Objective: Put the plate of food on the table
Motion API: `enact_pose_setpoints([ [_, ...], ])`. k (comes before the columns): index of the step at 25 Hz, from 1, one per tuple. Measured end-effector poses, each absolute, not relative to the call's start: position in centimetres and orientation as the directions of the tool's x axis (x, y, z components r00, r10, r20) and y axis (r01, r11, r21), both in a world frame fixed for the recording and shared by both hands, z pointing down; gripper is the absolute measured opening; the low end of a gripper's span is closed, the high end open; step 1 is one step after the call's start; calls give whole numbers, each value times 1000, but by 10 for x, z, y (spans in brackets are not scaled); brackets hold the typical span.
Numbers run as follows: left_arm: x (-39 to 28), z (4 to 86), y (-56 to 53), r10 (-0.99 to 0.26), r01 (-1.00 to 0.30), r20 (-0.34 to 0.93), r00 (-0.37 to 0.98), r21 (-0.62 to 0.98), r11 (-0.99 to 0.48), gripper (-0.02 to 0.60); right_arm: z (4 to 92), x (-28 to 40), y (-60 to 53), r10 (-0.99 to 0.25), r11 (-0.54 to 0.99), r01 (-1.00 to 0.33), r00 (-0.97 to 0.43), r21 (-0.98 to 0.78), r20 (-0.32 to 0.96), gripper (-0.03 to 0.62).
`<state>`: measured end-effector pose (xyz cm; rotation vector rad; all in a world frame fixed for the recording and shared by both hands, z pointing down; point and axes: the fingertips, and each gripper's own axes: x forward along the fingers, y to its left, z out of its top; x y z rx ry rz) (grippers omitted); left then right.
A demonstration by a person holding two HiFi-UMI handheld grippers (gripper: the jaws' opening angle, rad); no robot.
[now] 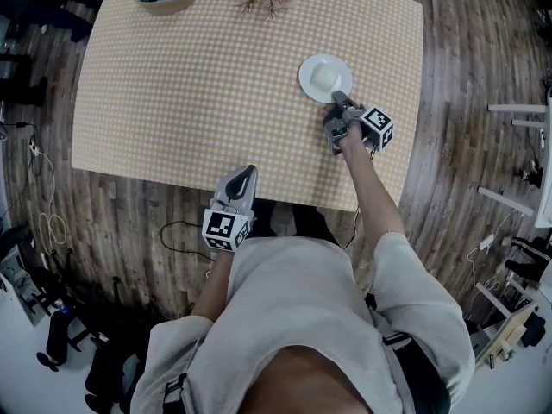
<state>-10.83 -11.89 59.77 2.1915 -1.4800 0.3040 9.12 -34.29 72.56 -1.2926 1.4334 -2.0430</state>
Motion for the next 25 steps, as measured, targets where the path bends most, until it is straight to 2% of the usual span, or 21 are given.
enact_pose_setpoints([
  [11, -107, 599, -117, -813, -915, 429, 393, 266, -302, 9, 727, 92, -341, -692, -472, -176, -532, -864, 487, 29],
  [15, -110, 598, -118, -816, -916, 427, 391, 265, -300, 9, 721, 90, -346, -707, -451, -157, -537, -879, 459, 83],
  [20, -110, 596, -118, -817, -917, 424, 390, 261, -302, 9, 711, 89, -351, -728, -430, -106, -546, -897, 414, 191],
  [25, -110, 595, -122, -817, -914, 420, 397, 264, -308, 9, 712, 81, -350, -676, -353, -225, -610, -908, 414, 219],
])
